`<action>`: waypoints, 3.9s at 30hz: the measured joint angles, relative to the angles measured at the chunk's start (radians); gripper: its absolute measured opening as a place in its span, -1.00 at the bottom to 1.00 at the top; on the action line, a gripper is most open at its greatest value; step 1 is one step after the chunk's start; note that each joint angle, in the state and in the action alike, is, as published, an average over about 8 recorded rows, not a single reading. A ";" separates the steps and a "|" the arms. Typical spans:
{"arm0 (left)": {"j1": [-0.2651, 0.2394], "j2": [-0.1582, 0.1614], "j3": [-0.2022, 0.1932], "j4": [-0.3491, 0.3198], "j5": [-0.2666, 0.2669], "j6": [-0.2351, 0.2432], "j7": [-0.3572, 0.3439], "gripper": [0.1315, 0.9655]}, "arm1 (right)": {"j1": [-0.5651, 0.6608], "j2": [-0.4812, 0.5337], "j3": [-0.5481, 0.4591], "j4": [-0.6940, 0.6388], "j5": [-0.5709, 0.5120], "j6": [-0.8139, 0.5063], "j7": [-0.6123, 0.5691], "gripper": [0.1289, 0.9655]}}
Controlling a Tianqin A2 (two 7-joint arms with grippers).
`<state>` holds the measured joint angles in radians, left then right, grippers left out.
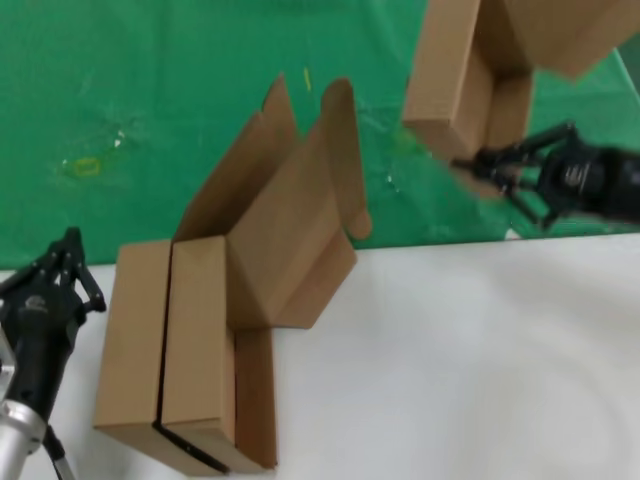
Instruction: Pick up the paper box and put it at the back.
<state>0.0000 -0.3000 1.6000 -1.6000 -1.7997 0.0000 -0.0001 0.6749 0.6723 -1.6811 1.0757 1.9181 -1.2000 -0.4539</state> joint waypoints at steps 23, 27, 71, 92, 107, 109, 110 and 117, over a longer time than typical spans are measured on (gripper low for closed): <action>0.000 0.000 0.000 0.000 0.000 0.000 0.000 -0.97 | 0.792 -0.278 -0.509 -0.820 -0.785 0.243 -0.047 -0.95; 0.000 0.000 0.000 0.000 0.000 0.000 0.000 -0.97 | 0.817 -0.305 -0.554 -0.870 -0.829 0.263 -0.024 -0.95; 0.000 0.000 0.000 0.000 0.000 0.000 0.000 -0.97 | 0.853 -0.373 -0.599 -1.020 -0.838 0.344 -0.026 -0.95; 0.000 0.000 0.000 0.000 0.000 0.000 0.000 -0.97 | 0.851 -0.377 -0.586 -1.029 -0.815 0.337 -0.083 -0.93; 0.000 0.000 0.000 0.000 0.000 0.000 0.000 -0.97 | 0.851 -0.377 -0.586 -1.029 -0.815 0.337 -0.083 -0.58; 0.000 0.000 0.000 0.000 0.000 0.000 0.000 -0.97 | 0.851 -0.377 -0.586 -1.029 -0.815 0.337 -0.083 -0.58; 0.000 0.000 0.000 0.000 0.000 0.000 0.000 -0.97 | 0.851 -0.377 -0.586 -1.029 -0.815 0.337 -0.083 -0.58; 0.000 0.000 0.000 0.000 0.000 0.000 0.000 -0.95 | 0.851 -0.377 -0.586 -1.029 -0.815 0.337 -0.083 -0.25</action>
<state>0.0000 -0.3000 1.6000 -1.6000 -1.7997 0.0000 -0.0001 1.5258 0.2954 -2.2668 0.0472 1.1036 -0.8632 -0.5367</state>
